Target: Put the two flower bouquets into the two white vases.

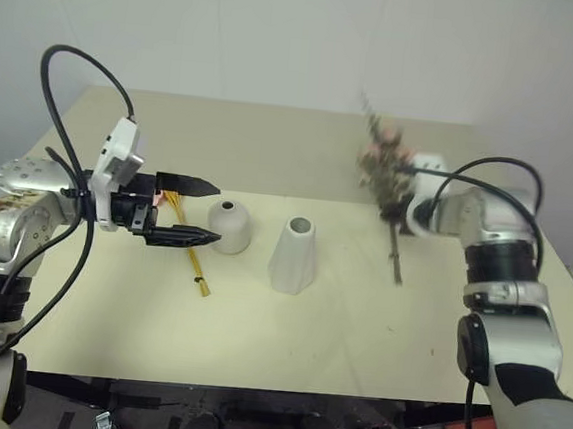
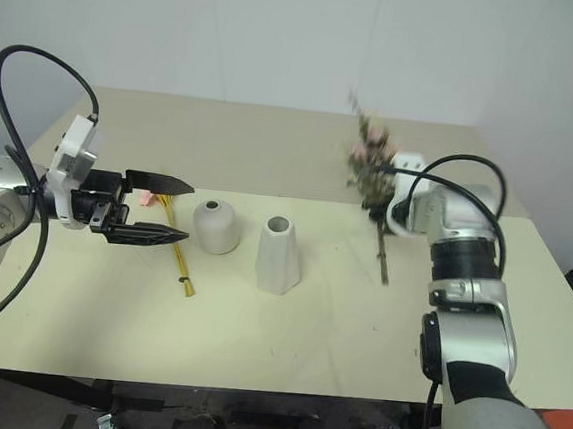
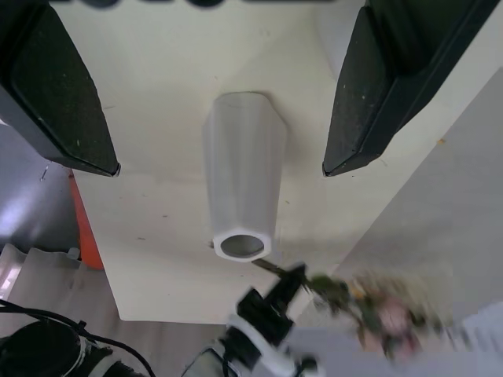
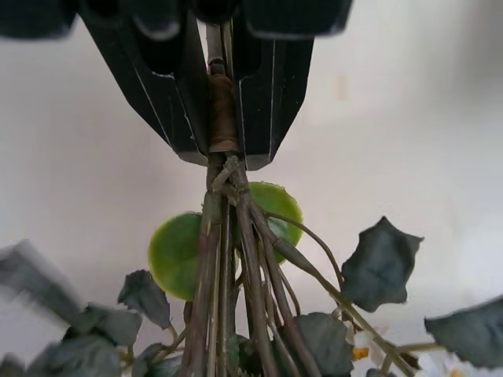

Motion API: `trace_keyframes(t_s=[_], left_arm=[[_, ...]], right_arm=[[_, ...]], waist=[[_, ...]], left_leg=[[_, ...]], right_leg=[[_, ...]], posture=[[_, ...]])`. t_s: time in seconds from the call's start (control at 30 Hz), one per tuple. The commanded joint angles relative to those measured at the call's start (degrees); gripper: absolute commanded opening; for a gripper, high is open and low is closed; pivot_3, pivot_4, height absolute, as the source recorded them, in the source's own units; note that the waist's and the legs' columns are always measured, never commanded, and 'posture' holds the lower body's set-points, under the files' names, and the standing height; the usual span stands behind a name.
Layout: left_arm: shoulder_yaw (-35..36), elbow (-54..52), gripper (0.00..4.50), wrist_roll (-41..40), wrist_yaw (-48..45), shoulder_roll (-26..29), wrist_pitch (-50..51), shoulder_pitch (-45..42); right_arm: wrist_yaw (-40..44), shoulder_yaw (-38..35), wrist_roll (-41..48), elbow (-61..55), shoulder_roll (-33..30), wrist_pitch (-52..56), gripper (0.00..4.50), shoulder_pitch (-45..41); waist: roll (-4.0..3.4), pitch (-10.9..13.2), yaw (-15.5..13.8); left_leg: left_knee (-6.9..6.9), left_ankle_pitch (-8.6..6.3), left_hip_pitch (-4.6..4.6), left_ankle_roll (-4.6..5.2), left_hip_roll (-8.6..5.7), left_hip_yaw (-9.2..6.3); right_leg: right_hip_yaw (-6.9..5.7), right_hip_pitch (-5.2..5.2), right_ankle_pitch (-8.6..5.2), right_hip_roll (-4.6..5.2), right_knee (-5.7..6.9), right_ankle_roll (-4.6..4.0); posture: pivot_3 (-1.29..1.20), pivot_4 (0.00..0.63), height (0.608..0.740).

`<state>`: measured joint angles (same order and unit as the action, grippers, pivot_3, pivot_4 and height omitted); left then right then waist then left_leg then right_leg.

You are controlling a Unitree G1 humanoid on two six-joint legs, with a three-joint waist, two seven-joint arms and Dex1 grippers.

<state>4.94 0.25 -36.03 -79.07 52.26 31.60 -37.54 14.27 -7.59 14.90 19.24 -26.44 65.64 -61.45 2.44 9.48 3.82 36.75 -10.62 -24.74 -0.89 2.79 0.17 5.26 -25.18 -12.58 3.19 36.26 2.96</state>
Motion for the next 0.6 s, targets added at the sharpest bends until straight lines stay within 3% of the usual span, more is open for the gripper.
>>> trace_keyframes(t_s=[0.03,0.1,0.3,0.6], left_arm=[[0.74,0.02,4.50,-1.23,-0.80,0.30,1.55,-1.62],[0.35,0.68,4.50,-1.37,-1.69,0.40,2.44,-2.31],[-1.30,3.97,4.50,-0.07,-4.52,0.36,2.63,-5.48],[-3.28,6.28,4.50,1.26,-7.03,0.13,2.10,-7.48]], right_arm=[[-3.18,-10.79,5.66,-16.85,3.47,-4.78,0.24,-0.10],[-3.15,-15.87,10.36,-23.43,6.58,-4.85,0.24,0.42],[-1.30,-18.00,19.96,-36.39,11.59,-5.55,0.24,2.77],[2.97,-13.59,32.14,-44.70,15.11,-6.53,0.24,9.23]], waist=[[-0.05,0.03,0.15],[-0.05,0.03,0.19],[-0.07,0.05,0.01],[-0.12,0.07,0.17]], left_leg=[[0.00,0.00,0.00,0.00,0.00,0.00],[-0.01,0.00,0.01,0.00,0.02,0.00],[0.09,0.01,0.08,0.00,0.02,-0.04],[0.14,0.06,0.34,0.05,0.03,-0.07]], right_leg=[[0.01,-0.01,0.00,0.00,0.01,0.00],[0.01,-0.02,0.00,-0.02,0.04,0.00],[-0.03,0.03,0.00,-0.02,0.28,-0.02],[0.00,0.10,-0.05,-0.08,0.64,-0.10]], posture=[[0.00,0.150,0.740],[0.00,0.150,0.740],[0.00,0.150,0.740],[0.00,0.150,0.740]])
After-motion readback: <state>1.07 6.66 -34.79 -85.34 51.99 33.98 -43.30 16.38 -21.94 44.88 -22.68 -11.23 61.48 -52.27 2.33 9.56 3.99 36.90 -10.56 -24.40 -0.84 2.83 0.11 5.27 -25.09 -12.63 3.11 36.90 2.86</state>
